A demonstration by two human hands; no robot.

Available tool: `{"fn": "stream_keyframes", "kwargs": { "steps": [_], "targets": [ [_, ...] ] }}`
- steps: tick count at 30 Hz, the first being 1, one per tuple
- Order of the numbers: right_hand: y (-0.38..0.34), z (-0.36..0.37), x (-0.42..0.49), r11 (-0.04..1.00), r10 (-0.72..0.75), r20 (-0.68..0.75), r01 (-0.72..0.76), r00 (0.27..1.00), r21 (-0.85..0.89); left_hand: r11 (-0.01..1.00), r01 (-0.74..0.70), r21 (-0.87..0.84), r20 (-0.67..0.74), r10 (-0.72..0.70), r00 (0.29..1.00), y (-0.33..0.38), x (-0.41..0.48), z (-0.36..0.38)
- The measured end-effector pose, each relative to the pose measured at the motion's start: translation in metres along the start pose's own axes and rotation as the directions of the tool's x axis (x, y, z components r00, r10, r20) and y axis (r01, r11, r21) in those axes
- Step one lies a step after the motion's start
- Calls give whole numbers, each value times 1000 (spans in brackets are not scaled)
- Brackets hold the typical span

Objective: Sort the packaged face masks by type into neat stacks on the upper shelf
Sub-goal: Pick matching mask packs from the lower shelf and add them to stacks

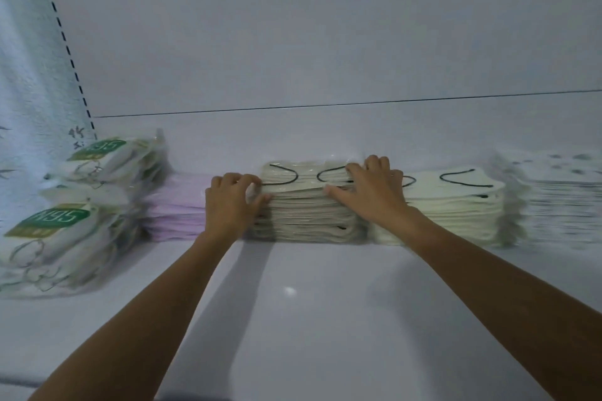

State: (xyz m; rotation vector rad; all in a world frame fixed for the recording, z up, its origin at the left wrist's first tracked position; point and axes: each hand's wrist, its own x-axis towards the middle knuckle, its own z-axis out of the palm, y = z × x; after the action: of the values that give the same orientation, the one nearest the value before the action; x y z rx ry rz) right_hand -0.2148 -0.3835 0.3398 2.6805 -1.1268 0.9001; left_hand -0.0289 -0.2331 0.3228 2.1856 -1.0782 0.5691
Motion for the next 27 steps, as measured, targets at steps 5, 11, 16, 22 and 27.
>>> {"fn": "stream_keyframes", "kwargs": {
  "steps": [5, 11, 16, 22, 27],
  "targets": [
    [1, 0, -3, 995, -66, 90, 72, 994, -69, 998, -49, 31, 93, 46, 995, 1, -6, 1],
    [-6, -10, -13, 983, -92, 112, 108, 990, -146, 997, -43, -58, -22, 42, 999, 4, -23, -21],
    [-28, -22, -43, 954, -298, -262, 296, 918, -48, 986, -97, -134, -14, 96, 995, -2, -63, -51],
    [-68, -44, -125, 966, -206, -210, 233, 956, 111, 981, -156, -118, 30, 160, 987, 1, -152, -91],
    [-75, -62, -219, 947, -242, -395, 305, 886, 104, 933, -104, -344, 72, 136, 988, 20, -239, -121]
  ]
}}
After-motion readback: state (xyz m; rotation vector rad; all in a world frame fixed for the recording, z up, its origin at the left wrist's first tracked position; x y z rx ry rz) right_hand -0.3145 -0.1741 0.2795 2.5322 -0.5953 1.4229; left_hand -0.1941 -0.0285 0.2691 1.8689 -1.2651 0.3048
